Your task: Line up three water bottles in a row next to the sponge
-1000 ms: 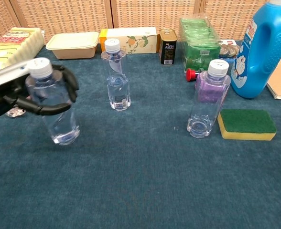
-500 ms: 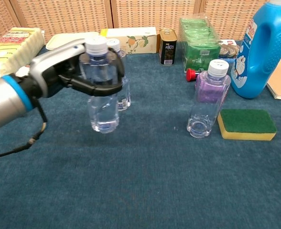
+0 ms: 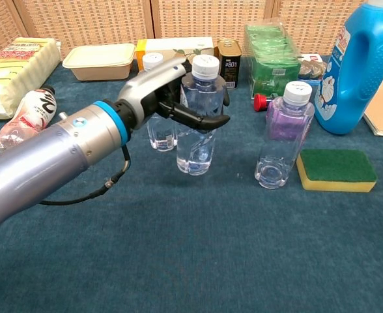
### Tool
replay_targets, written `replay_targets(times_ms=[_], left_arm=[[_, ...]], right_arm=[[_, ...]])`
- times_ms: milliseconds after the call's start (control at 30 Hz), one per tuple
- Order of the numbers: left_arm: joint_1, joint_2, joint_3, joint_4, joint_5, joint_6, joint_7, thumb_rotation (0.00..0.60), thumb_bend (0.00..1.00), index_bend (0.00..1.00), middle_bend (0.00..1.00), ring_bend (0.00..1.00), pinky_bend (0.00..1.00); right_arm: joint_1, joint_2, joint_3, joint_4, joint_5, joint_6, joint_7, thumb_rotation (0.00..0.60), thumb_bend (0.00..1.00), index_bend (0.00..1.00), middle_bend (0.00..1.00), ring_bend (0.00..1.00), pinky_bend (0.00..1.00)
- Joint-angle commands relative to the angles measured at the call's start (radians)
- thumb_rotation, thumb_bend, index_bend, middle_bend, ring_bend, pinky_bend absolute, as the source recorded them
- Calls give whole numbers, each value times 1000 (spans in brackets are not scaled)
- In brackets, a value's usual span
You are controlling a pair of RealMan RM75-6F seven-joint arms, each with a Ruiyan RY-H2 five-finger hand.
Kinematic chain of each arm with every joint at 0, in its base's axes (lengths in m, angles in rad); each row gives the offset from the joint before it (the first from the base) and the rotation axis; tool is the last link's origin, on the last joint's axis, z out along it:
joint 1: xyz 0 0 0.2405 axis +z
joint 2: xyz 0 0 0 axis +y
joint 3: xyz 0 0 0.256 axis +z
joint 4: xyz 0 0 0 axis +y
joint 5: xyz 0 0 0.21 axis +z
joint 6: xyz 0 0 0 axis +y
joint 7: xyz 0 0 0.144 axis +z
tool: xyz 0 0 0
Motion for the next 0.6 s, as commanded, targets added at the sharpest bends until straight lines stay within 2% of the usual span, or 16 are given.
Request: replay_targets(times_ms=[33,333,600], left_arm=[[-31,-51,-15,64,-12,-10,-1,600,355,506,584,408,478],[-67,-130,-18,160,-12,-13,-31,600,353,506,584,408,478],[-84,-146,-8,195,-4,-23,-51,600,313,506,580,405,478]], right_arm=[[3,-2,1,4,1,-6,3,600,0,76,0,0,255],[11,-4,2,11,2,-21,8,600,0,77,0,0,255],[12,-4,1,9,0,-23,6,600,0,78,0,0,255]])
